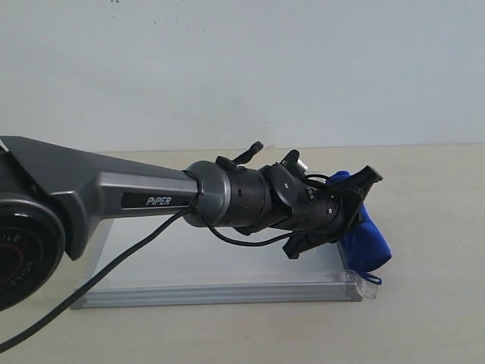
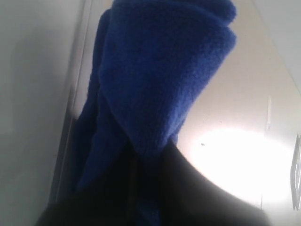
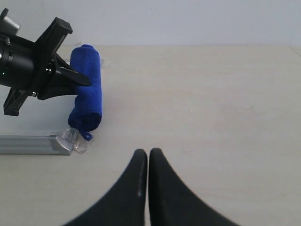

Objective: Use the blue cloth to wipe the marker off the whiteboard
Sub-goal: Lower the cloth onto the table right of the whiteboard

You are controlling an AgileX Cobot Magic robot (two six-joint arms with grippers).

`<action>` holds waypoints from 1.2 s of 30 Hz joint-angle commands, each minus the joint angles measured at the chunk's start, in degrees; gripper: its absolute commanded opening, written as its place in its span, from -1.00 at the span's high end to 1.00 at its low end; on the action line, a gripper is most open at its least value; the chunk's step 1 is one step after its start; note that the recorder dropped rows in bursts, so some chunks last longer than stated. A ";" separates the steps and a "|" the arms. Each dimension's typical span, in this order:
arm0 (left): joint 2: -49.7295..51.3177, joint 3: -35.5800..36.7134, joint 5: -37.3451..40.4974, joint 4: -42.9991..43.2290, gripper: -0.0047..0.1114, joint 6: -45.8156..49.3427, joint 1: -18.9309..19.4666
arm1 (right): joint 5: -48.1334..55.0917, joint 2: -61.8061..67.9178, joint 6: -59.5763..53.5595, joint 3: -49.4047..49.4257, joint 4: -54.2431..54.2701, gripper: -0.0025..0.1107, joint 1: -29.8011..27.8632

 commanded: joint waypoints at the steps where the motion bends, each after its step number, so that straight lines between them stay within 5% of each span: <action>1: -0.07 -0.42 -0.07 -0.36 0.85 0.09 0.23 | -0.30 -0.30 0.00 -0.08 -0.15 0.93 -0.29; 22: -0.07 -0.42 -1.33 -0.21 0.84 3.40 0.27 | -0.30 -0.30 0.00 -0.08 -0.15 0.93 -0.29; 30: -0.07 -0.42 -1.56 -0.21 0.24 3.57 0.27 | -0.30 -0.30 0.00 -0.08 -0.26 0.93 -0.29; 36: -0.07 -0.42 -1.69 -0.21 0.16 3.57 0.27 | -0.30 -0.30 0.00 -0.08 -0.26 0.93 -0.29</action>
